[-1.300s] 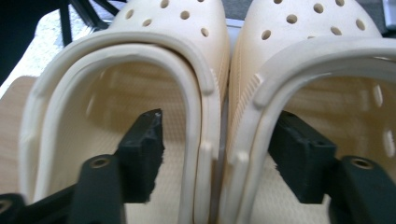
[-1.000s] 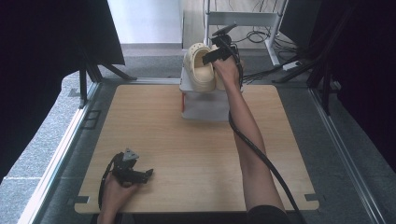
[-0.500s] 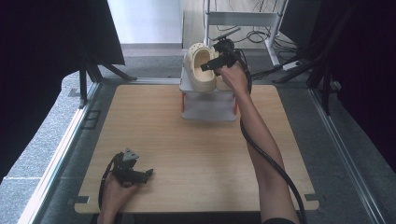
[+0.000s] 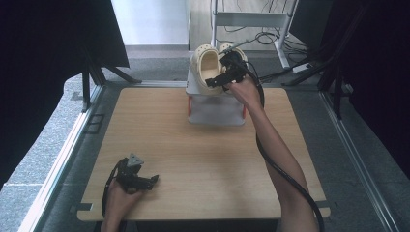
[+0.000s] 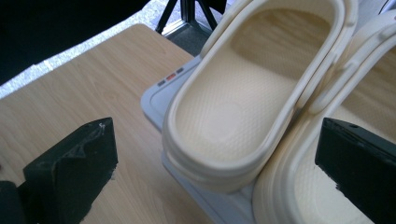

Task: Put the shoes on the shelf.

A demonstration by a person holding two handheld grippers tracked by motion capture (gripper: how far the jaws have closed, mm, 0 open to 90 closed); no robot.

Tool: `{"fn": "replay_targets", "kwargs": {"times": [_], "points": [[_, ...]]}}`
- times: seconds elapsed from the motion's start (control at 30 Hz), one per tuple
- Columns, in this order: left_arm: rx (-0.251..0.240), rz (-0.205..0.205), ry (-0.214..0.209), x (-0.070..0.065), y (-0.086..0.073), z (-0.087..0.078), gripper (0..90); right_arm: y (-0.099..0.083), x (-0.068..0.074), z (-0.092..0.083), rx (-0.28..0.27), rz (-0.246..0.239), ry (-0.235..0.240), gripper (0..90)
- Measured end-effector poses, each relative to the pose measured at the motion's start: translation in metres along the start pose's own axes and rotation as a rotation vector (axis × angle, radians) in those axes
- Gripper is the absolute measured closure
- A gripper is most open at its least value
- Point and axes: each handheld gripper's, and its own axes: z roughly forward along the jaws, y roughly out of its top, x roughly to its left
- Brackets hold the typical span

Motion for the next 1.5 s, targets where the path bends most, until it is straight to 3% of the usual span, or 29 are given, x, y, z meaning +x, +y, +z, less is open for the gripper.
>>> {"fn": "replay_targets", "kwargs": {"times": [0.43,0.63,1.03,1.2,1.5], "points": [[0.006,-0.003,-0.003,0.0,0.0,-0.001,0.0,-0.03,0.024,-0.035,0.009,-0.036,0.062,0.0],[-0.001,-0.004,0.004,-0.001,0.0,0.0,0.0,-0.056,0.034,-0.05,0.013,-0.042,0.085,0.0],[0.0,-0.004,0.004,-0.001,0.0,0.0,0.0,-0.103,0.041,-0.055,0.035,-0.022,0.124,1.8],[-0.002,-0.004,0.006,-0.001,0.0,0.0,0.0,-0.121,0.043,-0.054,0.041,-0.049,0.116,1.8],[-0.002,-0.004,0.006,-0.001,0.0,0.0,0.0,-0.152,0.042,-0.054,0.041,-0.039,0.111,1.8]]}}
